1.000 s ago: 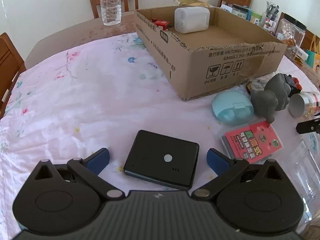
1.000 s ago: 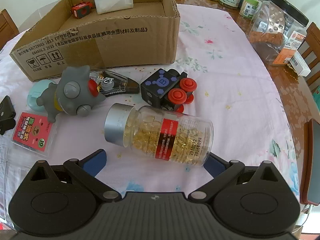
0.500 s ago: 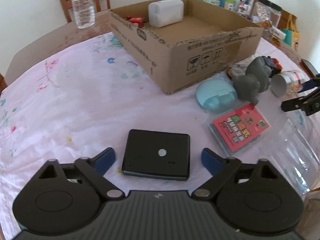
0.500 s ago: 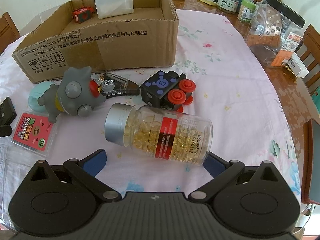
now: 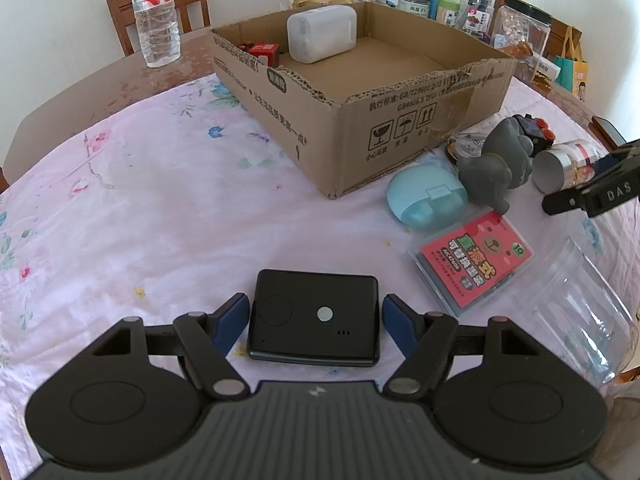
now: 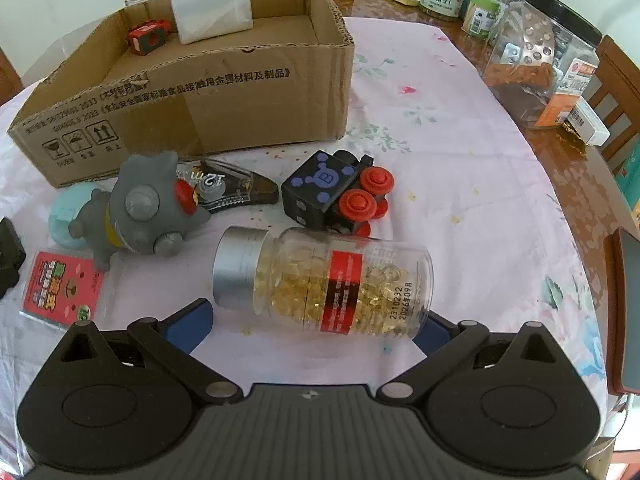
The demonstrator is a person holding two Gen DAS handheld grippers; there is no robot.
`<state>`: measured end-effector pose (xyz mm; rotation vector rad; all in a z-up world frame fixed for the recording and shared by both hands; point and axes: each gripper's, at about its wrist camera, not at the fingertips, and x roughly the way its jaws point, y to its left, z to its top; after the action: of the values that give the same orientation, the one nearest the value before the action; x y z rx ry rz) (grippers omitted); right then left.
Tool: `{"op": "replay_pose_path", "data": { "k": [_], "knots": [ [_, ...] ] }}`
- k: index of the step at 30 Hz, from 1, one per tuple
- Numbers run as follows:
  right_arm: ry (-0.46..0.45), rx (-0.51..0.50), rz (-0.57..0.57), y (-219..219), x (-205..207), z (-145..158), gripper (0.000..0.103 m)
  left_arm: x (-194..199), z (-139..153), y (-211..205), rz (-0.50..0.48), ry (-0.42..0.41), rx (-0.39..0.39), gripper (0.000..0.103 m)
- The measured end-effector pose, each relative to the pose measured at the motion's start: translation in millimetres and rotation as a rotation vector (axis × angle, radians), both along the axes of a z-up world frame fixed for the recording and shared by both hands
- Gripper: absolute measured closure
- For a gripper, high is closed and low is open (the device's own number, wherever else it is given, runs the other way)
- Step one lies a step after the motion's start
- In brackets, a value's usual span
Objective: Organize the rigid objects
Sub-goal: 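Close the left tool on the black square case and lift it, then grasp the glass capsule jar with the right tool while the left tool holds the black case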
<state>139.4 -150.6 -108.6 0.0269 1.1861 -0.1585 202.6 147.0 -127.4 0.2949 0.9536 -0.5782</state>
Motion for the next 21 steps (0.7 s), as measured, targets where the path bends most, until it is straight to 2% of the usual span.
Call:
{"op": "replay_pose_path", "data": {
  "k": [14, 17, 21],
  "knots": [
    [-0.031, -0.023, -0.051, -1, 18, 6, 0.000, 2, 0, -2, -0.013, 0.006, 0.006, 0.030],
    [-0.027, -0.032, -0.048, 0, 20, 8, 0.006, 3, 0, -2, -0.019, 0.009, 0.008, 0.031],
    [-0.016, -0.020, -0.040, -2, 21, 9, 0.007, 5, 2, -4, -0.024, 0.020, 0.017, 0.034]
  ]
}}
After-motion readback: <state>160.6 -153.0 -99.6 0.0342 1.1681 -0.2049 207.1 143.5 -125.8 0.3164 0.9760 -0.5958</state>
